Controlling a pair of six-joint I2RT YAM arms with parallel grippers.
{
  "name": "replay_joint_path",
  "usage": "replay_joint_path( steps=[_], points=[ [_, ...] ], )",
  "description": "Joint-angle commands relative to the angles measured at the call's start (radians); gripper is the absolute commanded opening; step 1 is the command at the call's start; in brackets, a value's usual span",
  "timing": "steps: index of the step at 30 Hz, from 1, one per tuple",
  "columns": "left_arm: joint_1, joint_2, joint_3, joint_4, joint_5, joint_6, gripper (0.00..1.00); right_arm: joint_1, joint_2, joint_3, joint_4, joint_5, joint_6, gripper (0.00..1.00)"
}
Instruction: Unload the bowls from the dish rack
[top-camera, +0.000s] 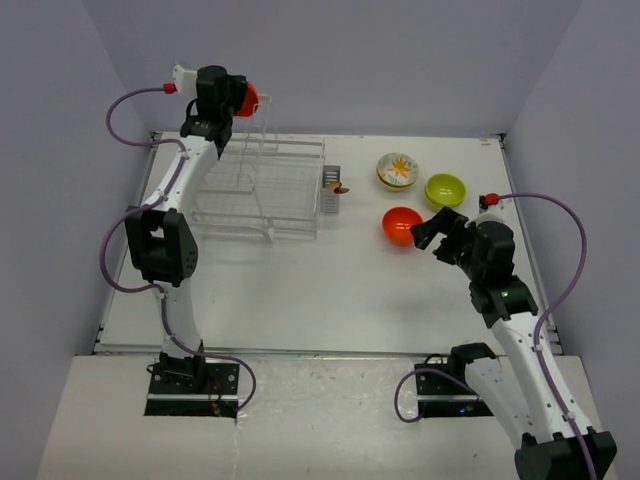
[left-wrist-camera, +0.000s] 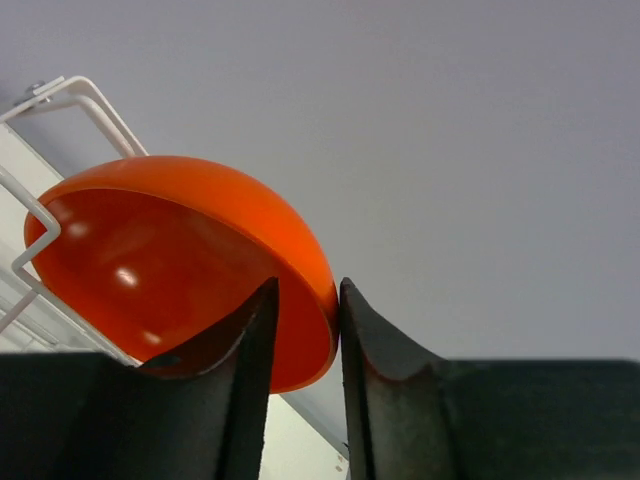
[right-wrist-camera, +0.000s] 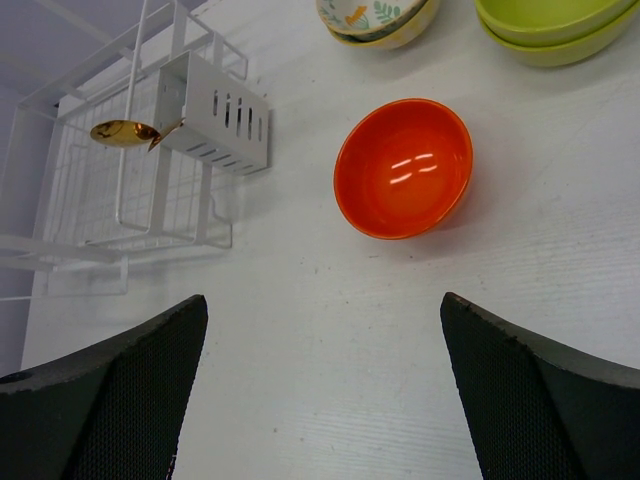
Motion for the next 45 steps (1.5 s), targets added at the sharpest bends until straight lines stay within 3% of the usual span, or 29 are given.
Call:
replay_joint_path(
  steps=[1, 5, 6, 8, 15, 20, 31, 45],
  points=[
    [0.0, -0.009, 0.036, 0.049, -0.075, 0.006, 0.3, 0.002, -0.015, -0.003, 0.037, -0.019, 0.001, 0.99],
    [0.003, -0.007, 0.036, 0.055, -0.085, 0.005, 0.2, 0.002, -0.027, -0.006, 0.037, -0.011, -0.002, 0.99],
    [0.003, -0.007, 0.033, 0.055, -0.088, 0.003, 0.08, 0.002, -0.029, -0.008, 0.039, -0.011, -0.001, 0.99],
    [0.003, -0.015, 0.026, 0.065, -0.092, 0.0, 0.0, 0.002, -0.029, -0.006, 0.037, -0.013, -0.004, 0.99],
    [0.005, -0.05, -0.036, 0.126, -0.068, 0.0, 0.0, 0.002, -0.039, -0.009, 0.037, -0.011, -0.005, 0.99],
    [0.005, -0.109, -0.145, 0.316, -0.032, 0.006, 0.0, 0.002, -0.039, -0.011, 0.037, -0.016, -0.005, 0.99],
    [0.008, -0.158, -0.237, 0.456, -0.016, 0.084, 0.0, 0.002, -0.042, -0.011, 0.039, -0.016, -0.007, 0.99],
    [0.037, -0.198, -0.317, 0.483, 0.038, 0.126, 0.0, 0.001, -0.05, -0.015, 0.046, -0.024, -0.015, 0.99]
  ],
)
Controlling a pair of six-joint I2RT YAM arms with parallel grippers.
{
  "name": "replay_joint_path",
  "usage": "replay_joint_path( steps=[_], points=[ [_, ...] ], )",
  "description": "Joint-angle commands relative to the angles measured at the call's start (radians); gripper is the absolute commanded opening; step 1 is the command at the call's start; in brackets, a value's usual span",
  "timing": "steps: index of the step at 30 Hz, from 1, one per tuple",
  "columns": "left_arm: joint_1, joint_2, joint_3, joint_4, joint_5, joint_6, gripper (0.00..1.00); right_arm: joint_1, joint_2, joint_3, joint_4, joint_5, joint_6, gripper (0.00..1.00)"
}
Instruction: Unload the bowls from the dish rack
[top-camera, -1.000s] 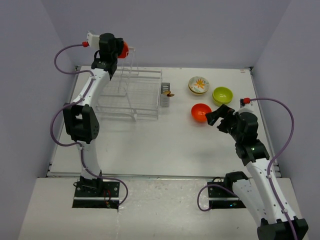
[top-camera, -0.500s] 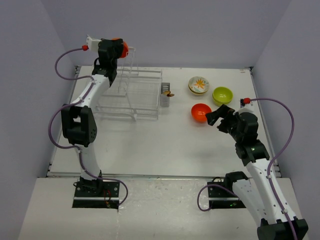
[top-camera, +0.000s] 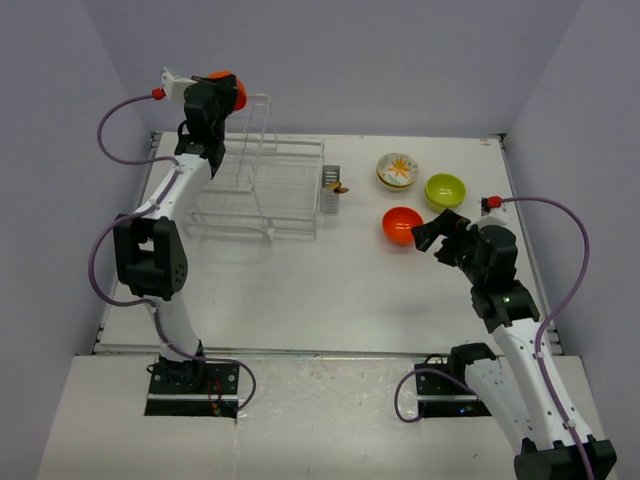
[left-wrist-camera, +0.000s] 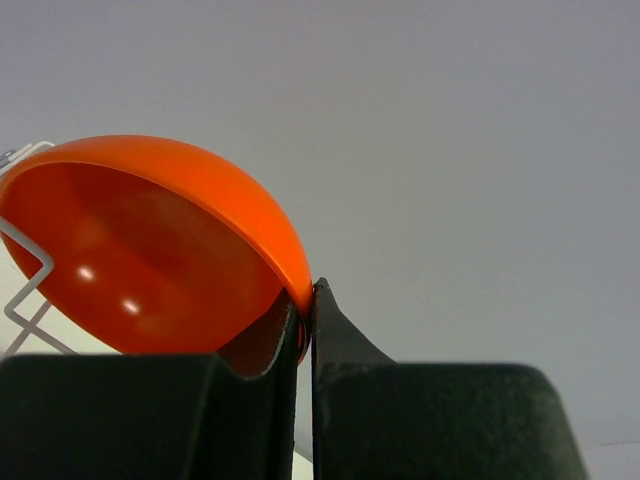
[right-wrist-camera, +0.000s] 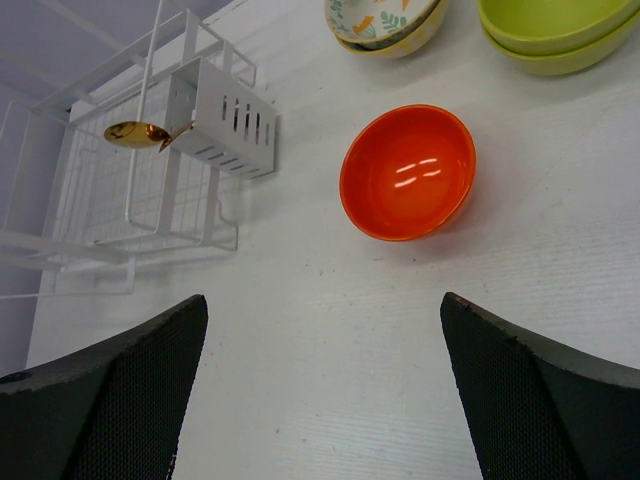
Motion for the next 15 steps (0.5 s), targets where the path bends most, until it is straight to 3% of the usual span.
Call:
replay_joint_path(
  steps=[1, 15],
  points=[
    [0.025, -0.065, -0.04, 0.143, 0.067, 0.044, 0.0, 0.002, -0.007, -0.003, 0.046, -0.027, -0.013, 0.99],
    [0.026, -0.062, 0.004, 0.274, 0.267, 0.086, 0.0, 0.002, 0.003, -0.001, 0.045, -0.032, -0.019, 0.99]
  ],
)
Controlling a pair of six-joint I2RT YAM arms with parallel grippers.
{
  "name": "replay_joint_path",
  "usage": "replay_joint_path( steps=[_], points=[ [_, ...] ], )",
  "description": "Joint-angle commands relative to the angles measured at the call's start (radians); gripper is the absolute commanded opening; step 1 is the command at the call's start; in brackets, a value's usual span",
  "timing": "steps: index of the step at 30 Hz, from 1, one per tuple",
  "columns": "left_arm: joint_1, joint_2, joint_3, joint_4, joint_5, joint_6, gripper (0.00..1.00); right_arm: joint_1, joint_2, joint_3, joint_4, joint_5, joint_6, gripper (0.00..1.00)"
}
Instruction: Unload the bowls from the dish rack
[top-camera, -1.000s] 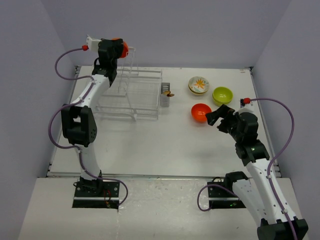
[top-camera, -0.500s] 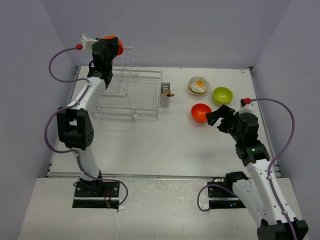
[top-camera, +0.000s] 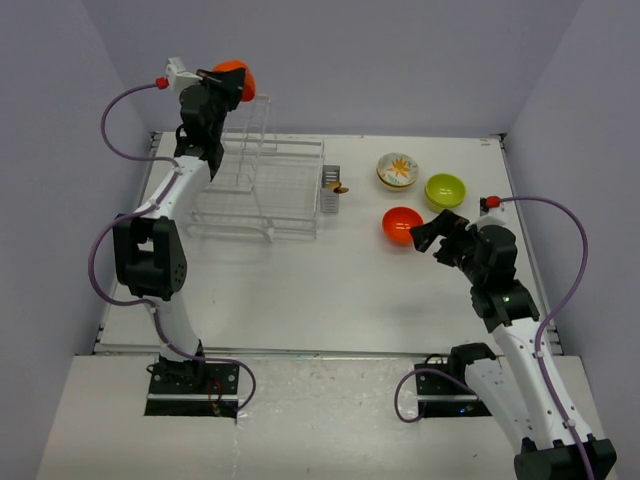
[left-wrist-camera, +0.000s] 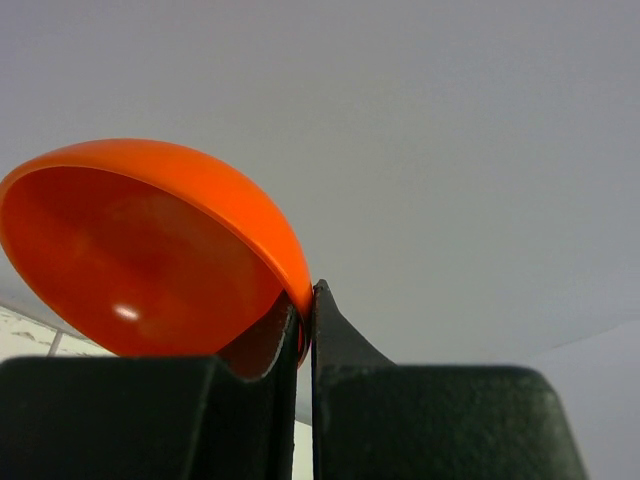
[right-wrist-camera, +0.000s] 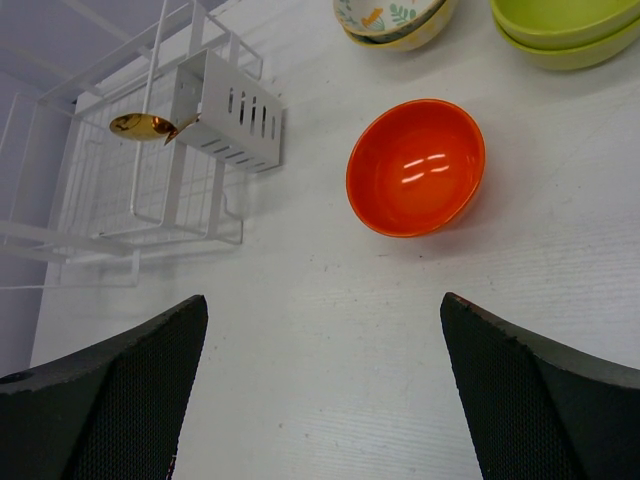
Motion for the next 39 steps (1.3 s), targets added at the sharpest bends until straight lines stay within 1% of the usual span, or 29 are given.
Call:
replay_joint_path(
  steps=[1, 2, 3, 5, 6, 7, 9, 10, 14, 17, 19, 20, 21, 22, 23, 24, 25, 26, 27, 28, 29, 30, 31, 33, 34, 36, 37, 38, 39],
  points=[
    [0.009, -0.055, 0.054, 0.103, 0.069, 0.034, 0.0, 0.002, -0.001, 0.001, 0.041, -0.009, -0.018, 0.99],
    [0.009, -0.058, 0.054, 0.106, 0.069, 0.036, 0.0, 0.002, -0.001, 0.001, 0.041, -0.006, -0.018, 0.99],
    [0.006, -0.061, 0.054, 0.106, 0.106, 0.042, 0.0, 0.002, -0.001, -0.001, 0.043, -0.006, -0.018, 0.99],
    [-0.013, -0.075, 0.071, 0.098, 0.127, 0.104, 0.0, 0.002, -0.002, -0.001, 0.043, -0.009, -0.02, 0.99],
    [-0.023, -0.089, 0.081, 0.068, 0.143, 0.135, 0.0, 0.001, -0.005, 0.001, 0.045, -0.009, -0.023, 0.99],
    [-0.034, -0.095, 0.112, 0.057, 0.158, 0.22, 0.0, 0.002, -0.008, 0.001, 0.043, -0.007, -0.023, 0.99],
    [-0.083, -0.122, 0.136, 0.011, 0.175, 0.307, 0.0, 0.002, -0.019, -0.006, 0.049, -0.001, -0.024, 0.99],
    [-0.099, -0.129, 0.165, -0.004, 0.192, 0.394, 0.0, 0.002, -0.021, -0.007, 0.051, 0.002, -0.024, 0.99],
    [-0.174, -0.159, 0.21, -0.11, 0.316, 0.548, 0.0, 0.002, -0.024, 0.001, 0.048, 0.017, -0.029, 0.99],
    [-0.207, -0.227, 0.111, -0.123, 0.451, 0.629, 0.0, 0.001, -0.038, -0.006, 0.069, 0.023, -0.027, 0.99],
    [-0.237, -0.291, 0.019, -0.147, 0.479, 0.712, 0.0, 0.002, -0.045, -0.009, 0.083, 0.027, -0.026, 0.99],
    [-0.285, -0.312, -0.02, -0.165, 0.505, 0.75, 0.0, 0.002, -0.051, 0.0, 0.084, 0.03, -0.026, 0.99],
    [-0.319, -0.355, -0.093, -0.175, 0.519, 0.849, 0.0, 0.002, -0.051, 0.011, 0.077, 0.036, -0.021, 0.99],
    [-0.405, -0.38, -0.135, -0.179, 0.525, 0.908, 0.0, 0.002, -0.051, 0.025, 0.063, 0.04, -0.018, 0.99],
    [-0.453, -0.401, -0.18, -0.196, 0.493, 0.977, 0.0, 0.002, -0.059, 0.057, 0.037, 0.048, -0.011, 0.99],
    [-0.505, -0.44, -0.261, -0.21, 0.462, 1.098, 0.0, 0.002, -0.067, 0.071, 0.029, 0.06, -0.004, 0.99],
    [-0.551, -0.455, -0.299, -0.221, 0.442, 1.158, 0.0, 0.002, -0.073, 0.083, 0.02, 0.069, 0.0, 0.99],
    [-0.626, -0.467, -0.336, -0.251, 0.443, 1.207, 0.0, 0.001, -0.085, 0.121, -0.009, 0.076, 0.008, 0.99],
    [-0.66, -0.493, -0.407, -0.259, 0.436, 1.256, 0.0, 0.001, -0.085, 0.146, -0.027, 0.08, 0.009, 0.99],
    [-0.704, -0.504, -0.444, -0.261, 0.442, 1.266, 0.0, 0.002, -0.079, 0.198, -0.072, 0.083, 0.008, 0.99],
    [-0.72, -0.524, -0.513, -0.261, 0.465, 1.275, 0.0, 0.002, -0.052, 0.226, -0.095, 0.08, -0.01, 0.99],
    [-0.734, -0.532, -0.544, -0.259, 0.483, 1.287, 0.0, 0.002, -0.029, 0.258, -0.121, 0.067, -0.027, 0.99],
    [-0.758, -0.538, -0.57, -0.261, 0.52, 1.294, 0.0, 0.002, -0.001, 0.322, -0.189, 0.03, -0.044, 0.99],
    [-0.774, -0.559, -0.636, -0.268, 0.552, 1.303, 0.0, 0.002, 0.078, 0.375, -0.254, 0.014, -0.079, 0.98],
    [-0.784, -0.564, -0.65, -0.277, 0.596, 1.309, 0.0, 0.002, 0.097, 0.401, -0.286, -0.001, -0.09, 0.96],
    [-0.812, -0.576, -0.679, -0.325, 0.609, 1.341, 0.0, 0.008, 0.166, 0.427, -0.33, -0.084, -0.136, 0.93],
    [-0.818, -0.578, -0.686, -0.377, 0.65, 1.364, 0.0, 0.022, 0.197, 0.463, -0.398, -0.105, -0.151, 0.91],
    [-0.826, -0.578, -0.687, -0.406, 0.664, 1.416, 0.0, 0.081, 0.23, 0.484, -0.435, -0.086, -0.183, 0.9],
    [-0.835, -0.578, -0.684, -0.447, 0.674, 1.433, 0.0, 0.127, 0.292, 0.504, -0.472, -0.04, -0.196, 0.9]
  ],
)
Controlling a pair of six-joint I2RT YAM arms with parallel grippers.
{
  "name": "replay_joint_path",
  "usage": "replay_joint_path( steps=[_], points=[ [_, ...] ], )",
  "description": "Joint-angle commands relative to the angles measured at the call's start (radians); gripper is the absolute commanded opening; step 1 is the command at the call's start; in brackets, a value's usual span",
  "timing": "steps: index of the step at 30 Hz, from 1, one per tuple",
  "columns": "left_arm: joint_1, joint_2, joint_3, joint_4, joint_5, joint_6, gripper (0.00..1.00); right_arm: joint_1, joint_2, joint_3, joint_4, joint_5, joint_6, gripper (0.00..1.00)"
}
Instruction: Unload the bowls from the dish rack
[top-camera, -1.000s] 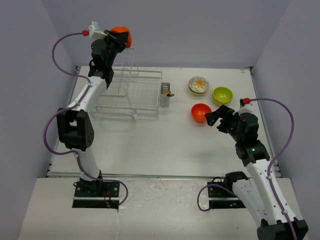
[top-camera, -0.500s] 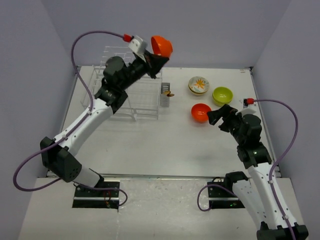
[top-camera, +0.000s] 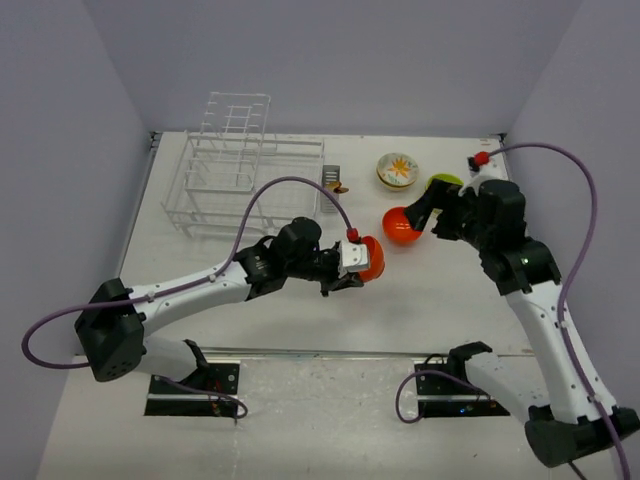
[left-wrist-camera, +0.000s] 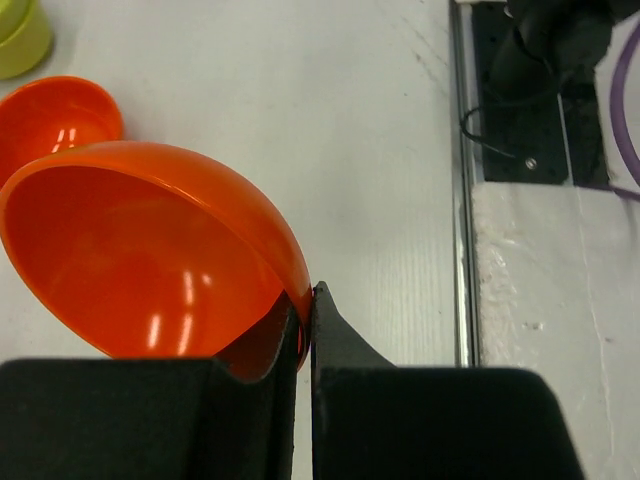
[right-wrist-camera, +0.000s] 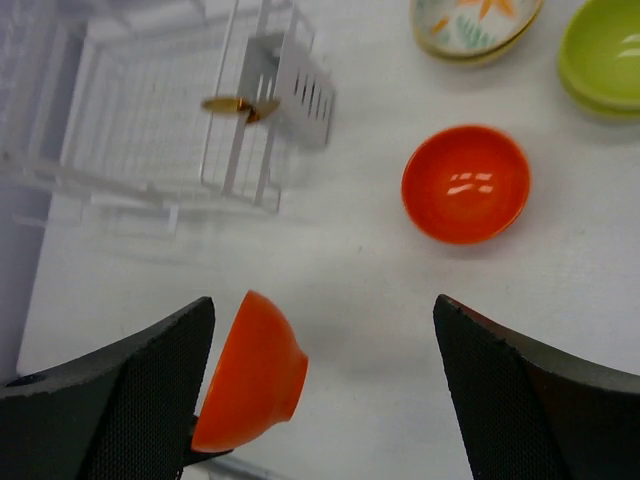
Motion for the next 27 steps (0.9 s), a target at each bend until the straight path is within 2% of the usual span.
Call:
replay_joint_path(
  steps=[1, 5, 11, 14, 16, 20, 21, 22, 23, 25, 27],
  points=[
    [-0.03, -0.064, 0.017, -0.091, 0.102, 0.16, 0.0, 0.17, 0.138, 0.074, -0.243, 0.054, -0.096, 0.9],
    [-0.056, -0.061, 0.029, -0.164, 0.046, 0.174, 0.0, 0.295, 0.198, 0.069, -0.283, 0.109, -0.079, 0.88],
    [-0.122, -0.007, 0.095, -0.231, -0.045, 0.176, 0.0, 0.412, 0.309, 0.083, -0.354, 0.189, -0.07, 0.78],
    [-0.126, -0.002, 0.124, -0.25, -0.071, 0.191, 0.0, 0.438, 0.346, 0.057, -0.357, 0.187, -0.079, 0.67],
    [-0.127, -0.001, 0.148, -0.267, -0.084, 0.2, 0.0, 0.446, 0.357, 0.026, -0.334, 0.16, -0.09, 0.63],
    [-0.152, 0.013, 0.173, -0.282, -0.156, 0.214, 0.0, 0.447, 0.366, -0.012, -0.286, 0.118, -0.093, 0.42],
    [-0.161, 0.019, 0.178, -0.288, -0.175, 0.217, 0.0, 0.447, 0.368, -0.015, -0.28, 0.117, -0.095, 0.31],
    [-0.165, 0.028, 0.182, -0.293, -0.21, 0.219, 0.0, 0.447, 0.368, -0.018, -0.27, 0.117, -0.093, 0.27],
    [-0.168, 0.034, 0.185, -0.293, -0.23, 0.219, 0.0, 0.447, 0.368, -0.018, -0.265, 0.117, -0.093, 0.13],
    [-0.17, 0.053, 0.195, -0.293, -0.279, 0.219, 0.0, 0.447, 0.368, -0.023, -0.237, 0.085, -0.092, 0.0],
    [-0.172, 0.067, 0.21, -0.294, -0.314, 0.216, 0.0, 0.446, 0.362, -0.029, -0.207, 0.058, -0.092, 0.0]
  ],
)
